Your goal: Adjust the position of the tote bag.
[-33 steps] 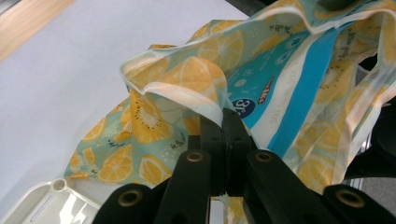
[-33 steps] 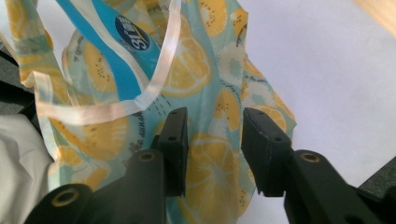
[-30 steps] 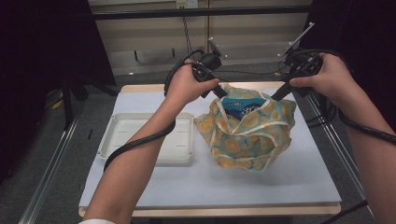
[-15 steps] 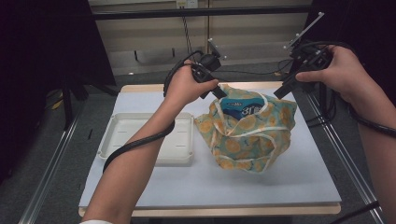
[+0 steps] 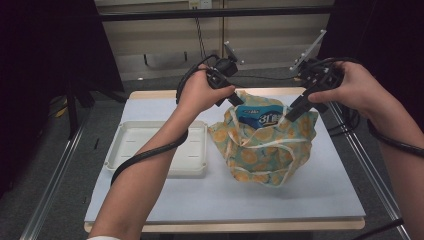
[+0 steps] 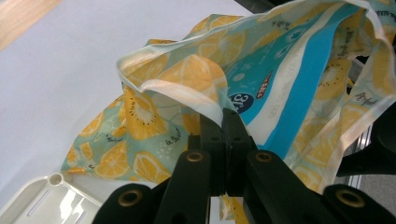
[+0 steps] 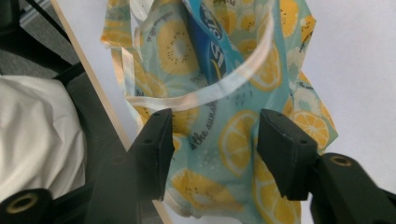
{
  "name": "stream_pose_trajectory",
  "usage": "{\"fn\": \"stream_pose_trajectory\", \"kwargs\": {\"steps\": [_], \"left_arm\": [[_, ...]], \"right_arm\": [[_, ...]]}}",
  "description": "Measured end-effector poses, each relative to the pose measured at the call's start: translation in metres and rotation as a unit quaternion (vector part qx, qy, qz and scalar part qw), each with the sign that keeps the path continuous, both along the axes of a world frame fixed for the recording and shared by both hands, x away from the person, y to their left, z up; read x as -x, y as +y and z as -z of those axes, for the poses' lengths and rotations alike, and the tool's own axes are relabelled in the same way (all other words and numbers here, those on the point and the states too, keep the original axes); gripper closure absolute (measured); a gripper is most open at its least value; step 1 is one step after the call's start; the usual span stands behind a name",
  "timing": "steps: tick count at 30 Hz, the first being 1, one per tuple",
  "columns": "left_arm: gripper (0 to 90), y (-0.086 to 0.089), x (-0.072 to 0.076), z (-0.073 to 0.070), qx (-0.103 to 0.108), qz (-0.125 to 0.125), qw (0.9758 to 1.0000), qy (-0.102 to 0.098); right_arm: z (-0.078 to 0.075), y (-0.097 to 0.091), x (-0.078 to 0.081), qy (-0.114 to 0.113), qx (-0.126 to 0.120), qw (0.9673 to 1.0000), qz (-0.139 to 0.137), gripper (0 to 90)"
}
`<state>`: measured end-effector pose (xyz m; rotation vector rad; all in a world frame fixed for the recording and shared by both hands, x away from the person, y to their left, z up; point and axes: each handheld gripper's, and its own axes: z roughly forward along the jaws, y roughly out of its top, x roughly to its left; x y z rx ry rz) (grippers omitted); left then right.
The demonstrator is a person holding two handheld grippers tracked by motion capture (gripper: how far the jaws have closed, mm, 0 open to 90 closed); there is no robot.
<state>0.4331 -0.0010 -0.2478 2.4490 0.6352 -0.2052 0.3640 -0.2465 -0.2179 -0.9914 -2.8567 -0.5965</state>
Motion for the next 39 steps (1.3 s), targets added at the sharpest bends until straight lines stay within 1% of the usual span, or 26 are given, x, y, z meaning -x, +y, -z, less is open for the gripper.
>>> {"fn": "stream_pose_trajectory", "kwargs": {"steps": [2,3,4,5,6,9,11,12,13,15,18,19,20,21,22,23,24,26,27,28,29,30,31,33,37,39], "left_arm": [[89.9,0.001,0.0,0.0,0.002,-0.003,1.0,0.001],[89.9,0.001,0.0,0.0,0.003,-0.002,1.0,0.001],[89.9,0.001,0.0,0.0,0.0,-0.002,1.0,0.003],[89.9,0.002,0.0,0.0,-0.001,0.0,1.0,0.0],[89.9,0.002,0.0,0.0,-0.001,0.0,1.0,-0.001],[89.9,0.003,0.0,0.0,0.0,-0.002,1.0,0.0],[89.8,0.003,0.0,0.0,0.001,-0.001,1.0,-0.001],[89.9,0.003,0.0,0.0,0.001,-0.001,1.0,-0.001],[89.9,0.003,0.0,0.0,0.002,-0.001,1.0,0.0],[89.9,0.004,0.0,0.0,0.0,0.0,1.0,0.0],[89.9,0.005,-0.001,0.0,0.001,-0.003,1.0,0.001],[89.9,0.006,-0.001,0.0,0.004,-0.005,1.0,0.0],[89.9,0.007,-0.002,0.0,0.001,-0.001,1.0,0.001],[89.9,0.007,-0.002,0.0,0.002,-0.002,1.0,0.0],[89.9,0.007,-0.002,0.0,-0.001,-0.001,1.0,0.002],[89.9,0.007,-0.002,0.001,0.002,-0.007,1.0,0.001],[89.9,0.008,-0.002,0.002,0.004,-0.006,1.0,0.002],[89.9,0.009,-0.003,0.002,-0.004,-0.005,1.0,0.003],[89.8,0.009,-0.003,0.003,0.005,-0.007,1.0,0.001],[89.8,0.01,-0.004,0.003,-0.004,-0.005,1.0,0.004],[89.8,0.01,-0.004,0.005,0.001,-0.008,1.0,0.002],[89.8,0.011,-0.004,0.005,-0.004,-0.008,1.0,0.004],[89.8,0.012,-0.005,0.007,-0.002,-0.011,0.9999,0.007],[89.8,0.014,-0.007,0.01,-0.004,-0.011,0.9999,0.01],[89.4,0.02,-0.008,0.015,0.004,-0.018,0.9998,0.012],[86.6,0.024,-0.007,0.015,0.011,-0.021,0.9997,0.009]], "right_arm": [[0.003,0.003,-0.001,-0.004,0.008,0.9999,-0.008,54.1],[0.004,0.003,-0.002,-0.005,0.012,0.9999,-0.008,56.8],[0.005,0.003,-0.002,-0.003,0.019,0.9998,-0.005,63.6],[0.005,0.003,-0.003,-0.003,0.021,0.9998,-0.006,67.0],[0.005,0.003,-0.003,-0.003,0.024,0.9997,-0.004,68.6],[0.003,0.003,-0.005,-0.006,0.035,0.9994,-0.003,78.1],[0.001,0.001,-0.005,-0.007,0.037,0.9993,-0.004,81.2],[-0.002,0.001,-0.005,-0.005,0.038,0.9993,0.001,83.6],[-0.004,0.0,-0.005,-0.007,0.036,0.9993,0.002,85.4],[-0.01,-0.002,-0.005,-0.001,0.029,0.9995,0.011,89.3],[-0.018,-0.005,-0.005,0.001,0.018,0.9996,0.021,90.0],[-0.021,-0.007,-0.005,-0.002,0.007,0.9997,0.025,90.0],[-0.024,-0.009,-0.006,-0.004,0.002,0.9995,0.03,90.0],[-0.026,-0.011,-0.006,-0.009,-0.004,0.9994,0.033,90.0],[-0.028,-0.013,-0.007,-0.01,-0.017,0.999,0.041,90.0],[-0.03,-0.014,-0.008,-0.012,-0.024,0.9985,0.048,90.0],[-0.03,-0.015,-0.009,-0.019,-0.027,0.9979,0.056,90.0],[-0.03,-0.019,-0.013,-0.028,-0.032,0.997,0.065,90.0],[-0.029,-0.021,-0.014,-0.034,-0.032,0.9962,0.074,90.0],[-0.028,-0.022,-0.016,-0.038,-0.031,0.9956,0.08,90.0],[-0.025,-0.023,-0.018,-0.036,-0.029,0.9955,0.083,90.0],[-0.023,-0.023,-0.019,-0.036,-0.031,0.995,0.088,90.0],[-0.019,-0.024,-0.02,-0.037,-0.026,0.9947,0.092,90.0],[-0.011,-0.024,-0.022,-0.029,-0.012,0.995,0.095,90.0],[0.006,-0.025,-0.024,-0.013,-0.009,0.9954,0.095,90.0],[0.013,-0.025,-0.024,-0.001,-0.009,0.9959,0.09,90.0]]}}
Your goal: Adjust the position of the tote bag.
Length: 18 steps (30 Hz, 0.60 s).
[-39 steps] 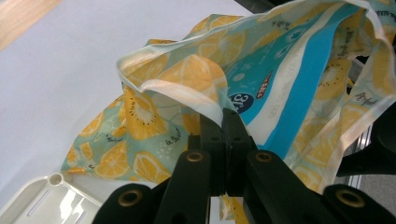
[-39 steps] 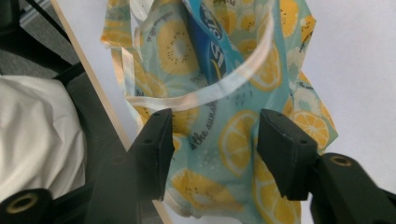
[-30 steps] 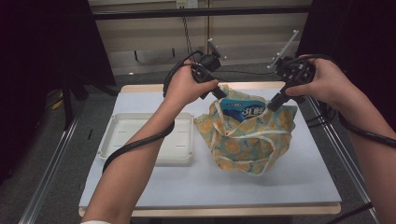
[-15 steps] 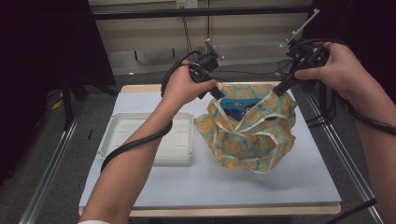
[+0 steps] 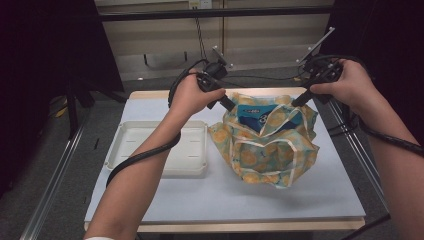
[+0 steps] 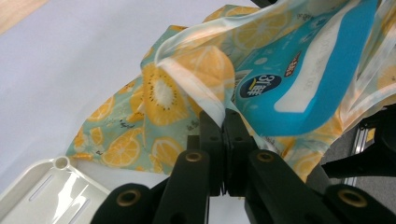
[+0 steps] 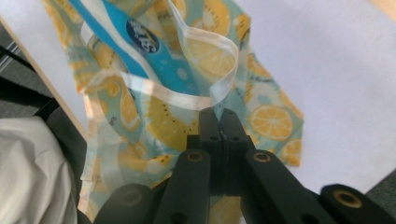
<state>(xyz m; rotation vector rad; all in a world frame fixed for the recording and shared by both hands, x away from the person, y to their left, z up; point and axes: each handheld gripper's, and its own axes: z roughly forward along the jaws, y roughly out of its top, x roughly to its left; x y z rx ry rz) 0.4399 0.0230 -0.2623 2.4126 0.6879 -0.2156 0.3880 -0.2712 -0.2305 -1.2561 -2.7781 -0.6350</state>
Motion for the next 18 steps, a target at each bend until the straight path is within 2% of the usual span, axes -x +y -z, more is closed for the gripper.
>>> {"fn": "stream_pose_trajectory", "kwargs": {"steps": [3,6,8,10,13,15,16,18], "left_arm": [[77.4,0.005,0.003,-0.002,0.01,0.002,0.9999,-0.006],[60.9,0.008,0.007,-0.003,0.018,0.007,0.9996,-0.022],[56.3,0.011,0.01,-0.005,0.03,0.016,0.9993,-0.016],[49.8,0.012,0.014,-0.006,0.031,0.022,0.9991,-0.019],[45.0,0.013,0.02,-0.005,0.033,0.037,0.9987,-0.013],[39.5,0.013,0.023,-0.005,0.032,0.035,0.9986,-0.025],[38.5,0.014,0.024,-0.006,0.025,0.037,0.9987,-0.026],[36.8,0.015,0.026,-0.005,0.024,0.04,0.9985,-0.029]], "right_arm": [[0.005,0.001,0.001,0.002,-0.004,1.0,-0.003,90.0],[0.007,0.002,0.002,0.007,-0.002,0.9999,-0.007,90.0],[0.007,0.003,0.003,0.011,-0.001,0.9999,-0.007,90.0],[0.008,0.004,0.003,0.01,0.001,0.9999,-0.008,90.0],[0.008,0.004,0.003,0.011,0.004,0.9999,-0.009,90.0],[0.008,0.004,0.004,0.013,0.003,0.9999,-0.008,90.0],[0.008,0.004,0.004,0.013,0.003,0.9999,-0.008,90.0],[0.008,0.004,0.004,0.013,0.003,0.9999,-0.009,90.0]]}}
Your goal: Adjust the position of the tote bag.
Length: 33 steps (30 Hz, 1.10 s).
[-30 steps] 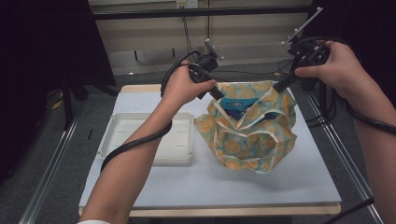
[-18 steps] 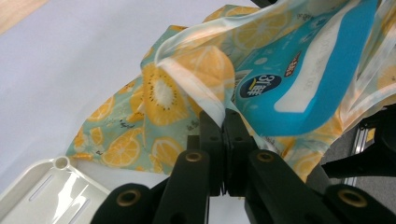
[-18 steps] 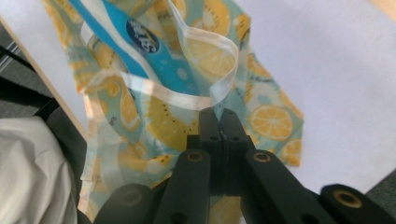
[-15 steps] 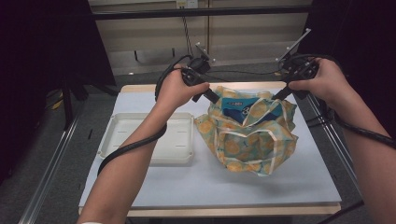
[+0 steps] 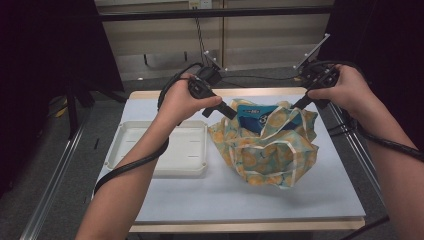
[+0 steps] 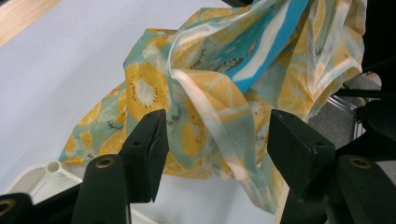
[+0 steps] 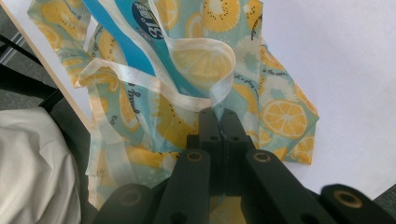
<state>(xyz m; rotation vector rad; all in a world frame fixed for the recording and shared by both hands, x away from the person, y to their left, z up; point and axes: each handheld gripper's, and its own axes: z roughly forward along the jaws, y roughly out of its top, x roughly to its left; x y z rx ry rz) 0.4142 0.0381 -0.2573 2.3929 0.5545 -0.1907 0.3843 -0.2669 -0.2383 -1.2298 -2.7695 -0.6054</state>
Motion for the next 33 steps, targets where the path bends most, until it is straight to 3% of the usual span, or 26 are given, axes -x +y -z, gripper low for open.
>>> {"fn": "stream_pose_trajectory", "kwargs": {"steps": [2,9,13,15,19,20,22,25,30,33], "left_arm": [[36.1,0.001,0.001,0.001,-0.013,0.008,0.9999,-0.006],[36.1,0.002,0.008,0.02,-0.024,0.011,0.9991,0.032],[41.1,-0.002,0.01,0.025,-0.025,0.014,0.9987,0.042],[49.7,-0.004,0.013,0.023,-0.032,0.016,0.9985,0.042],[60.9,-0.011,0.015,0.024,-0.043,0.039,0.9971,0.05],[67.3,-0.012,0.014,0.024,-0.045,0.048,0.9966,0.051],[76.0,-0.014,0.014,0.023,-0.054,0.05,0.9963,0.044],[84.0,-0.016,0.014,0.022,-0.053,0.049,0.9964,0.044],[89.6,-0.017,0.012,0.011,-0.062,0.05,0.9958,0.046],[89.9,-0.015,0.012,-0.002,-0.048,0.042,0.9973,0.037]], "right_arm": [[0.0,0.0,0.0,-0.002,0.0,1.0,-0.001,90.0],[0.0,0.0,0.0,0.0,0.0,1.0,-0.002,90.0],[0.0,0.001,0.0,-0.001,0.0,1.0,-0.001,90.0],[0.0,0.001,0.0,-0.001,0.001,1.0,-0.001,90.0],[0.0,0.0,-0.001,-0.002,-0.001,1.0,-0.001,90.0],[0.0,0.0,-0.001,-0.001,-0.002,1.0,-0.001,90.0],[0.0,0.001,0.0,-0.003,0.0,1.0,-0.001,89.9],[0.0,0.001,0.0,-0.001,0.0,1.0,-0.001,89.7],[0.001,0.0,-0.001,-0.003,-0.003,1.0,-0.004,89.6],[0.001,0.0,-0.002,-0.002,-0.005,1.0,-0.003,89.6]]}}
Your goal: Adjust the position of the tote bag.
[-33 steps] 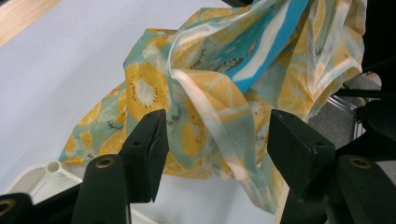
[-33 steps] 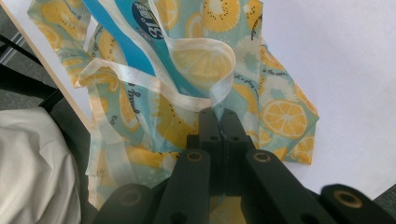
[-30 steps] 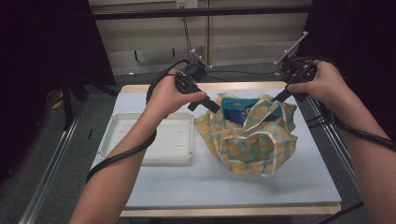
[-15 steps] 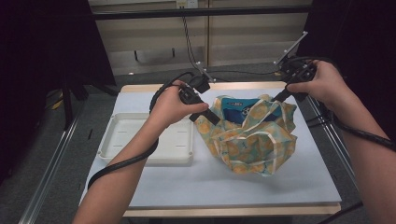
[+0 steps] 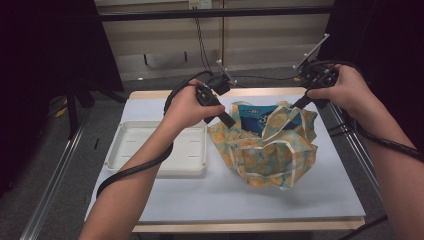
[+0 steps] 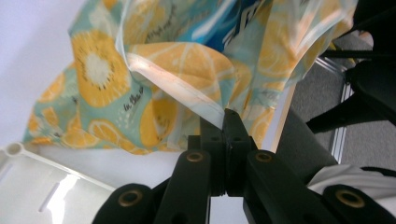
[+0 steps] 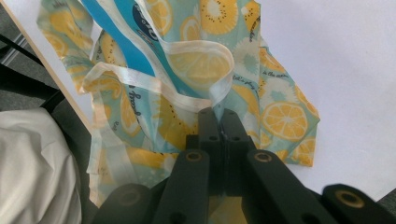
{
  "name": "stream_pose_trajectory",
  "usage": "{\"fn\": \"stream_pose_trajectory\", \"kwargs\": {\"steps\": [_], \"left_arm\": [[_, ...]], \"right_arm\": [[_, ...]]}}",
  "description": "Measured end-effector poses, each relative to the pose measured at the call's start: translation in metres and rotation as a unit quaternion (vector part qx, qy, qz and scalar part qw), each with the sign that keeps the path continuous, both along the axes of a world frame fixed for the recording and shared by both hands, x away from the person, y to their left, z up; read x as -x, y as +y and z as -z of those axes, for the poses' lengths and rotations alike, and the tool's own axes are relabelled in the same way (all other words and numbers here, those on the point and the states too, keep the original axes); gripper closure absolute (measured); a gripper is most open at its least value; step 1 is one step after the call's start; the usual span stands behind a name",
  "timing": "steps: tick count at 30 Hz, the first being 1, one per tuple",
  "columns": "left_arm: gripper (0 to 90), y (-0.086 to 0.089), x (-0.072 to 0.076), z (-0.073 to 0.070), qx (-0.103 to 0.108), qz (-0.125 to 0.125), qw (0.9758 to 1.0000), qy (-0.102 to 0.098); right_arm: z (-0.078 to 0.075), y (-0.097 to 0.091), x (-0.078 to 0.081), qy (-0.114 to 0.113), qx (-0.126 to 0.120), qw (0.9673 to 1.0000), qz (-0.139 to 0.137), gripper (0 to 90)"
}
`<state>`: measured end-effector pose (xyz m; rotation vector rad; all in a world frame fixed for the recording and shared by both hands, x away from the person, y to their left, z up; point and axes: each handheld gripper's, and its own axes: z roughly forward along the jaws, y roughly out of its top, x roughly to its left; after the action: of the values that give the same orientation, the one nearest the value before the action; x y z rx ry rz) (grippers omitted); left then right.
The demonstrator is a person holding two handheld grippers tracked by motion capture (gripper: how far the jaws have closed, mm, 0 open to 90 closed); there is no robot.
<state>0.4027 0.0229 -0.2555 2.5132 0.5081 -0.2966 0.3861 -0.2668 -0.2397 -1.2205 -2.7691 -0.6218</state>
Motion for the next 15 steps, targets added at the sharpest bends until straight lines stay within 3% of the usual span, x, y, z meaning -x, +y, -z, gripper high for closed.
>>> {"fn": "stream_pose_trajectory", "kwargs": {"steps": [7,15], "left_arm": [[89.9,0.007,-0.009,-0.032,0.029,-0.017,0.9991,-0.025],[89.9,0.007,-0.022,-0.052,0.053,-0.046,0.9968,-0.038]], "right_arm": [[-0.001,-0.001,0.001,-0.002,0.002,1.0,-0.003,89.2],[0.003,-0.008,0.001,0.0,0.004,1.0,0.003,89.2]]}}
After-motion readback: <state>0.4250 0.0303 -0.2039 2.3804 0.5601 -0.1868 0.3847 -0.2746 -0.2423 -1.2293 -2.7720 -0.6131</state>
